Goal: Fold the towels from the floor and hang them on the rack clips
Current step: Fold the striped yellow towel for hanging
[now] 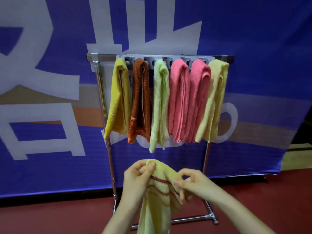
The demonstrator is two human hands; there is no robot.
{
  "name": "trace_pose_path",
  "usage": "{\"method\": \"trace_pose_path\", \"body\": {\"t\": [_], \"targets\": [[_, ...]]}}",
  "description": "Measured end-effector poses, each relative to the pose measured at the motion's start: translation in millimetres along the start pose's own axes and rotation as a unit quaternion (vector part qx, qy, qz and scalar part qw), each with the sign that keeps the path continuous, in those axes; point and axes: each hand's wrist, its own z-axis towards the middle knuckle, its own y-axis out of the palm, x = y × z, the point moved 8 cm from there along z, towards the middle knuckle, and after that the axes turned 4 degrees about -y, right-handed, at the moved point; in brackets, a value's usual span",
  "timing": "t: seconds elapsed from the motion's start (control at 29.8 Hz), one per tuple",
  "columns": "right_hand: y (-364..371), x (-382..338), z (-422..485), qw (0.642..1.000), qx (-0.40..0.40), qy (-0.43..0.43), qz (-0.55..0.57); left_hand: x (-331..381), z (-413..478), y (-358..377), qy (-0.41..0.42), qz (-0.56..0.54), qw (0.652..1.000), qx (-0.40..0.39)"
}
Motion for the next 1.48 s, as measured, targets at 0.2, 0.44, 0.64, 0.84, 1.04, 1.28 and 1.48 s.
{"method": "trace_pose_path", "body": {"t": [0.2, 0.44, 0.64, 0.84, 1.04, 1.28, 1.48], "targets": [[-15, 33, 4, 0.993, -0.047, 0.029, -0.104, 24, 11, -17, 0.033, 0.068, 0.997, -0.007], [-67, -52, 15, 0.956, 0.094, -0.185, -0.209, 66, 27, -26, 0.127, 0.304, 0.943, -0.035], [-89, -125, 11, 0.939, 0.157, -0.253, -0.173, 131, 40, -20, 0.210, 0.385, 0.897, -0.051], [-110, -183, -12, 0.887, 0.298, -0.325, -0.137, 172, 33, -7, 0.223, 0.305, 0.925, -0.046], [-112, -161, -2, 0.901, 0.319, -0.274, -0.107, 147, 43, -11, 0.130, 0.235, 0.962, -0.042], [-108, -105, 19, 0.927, 0.315, -0.182, -0.091, 86, 53, -18, 0.065, 0.190, 0.980, 0.012], [-78, -65, 32, 0.956, 0.273, -0.109, -0.016, 53, 56, -13, 0.082, 0.207, 0.973, 0.062]]}}
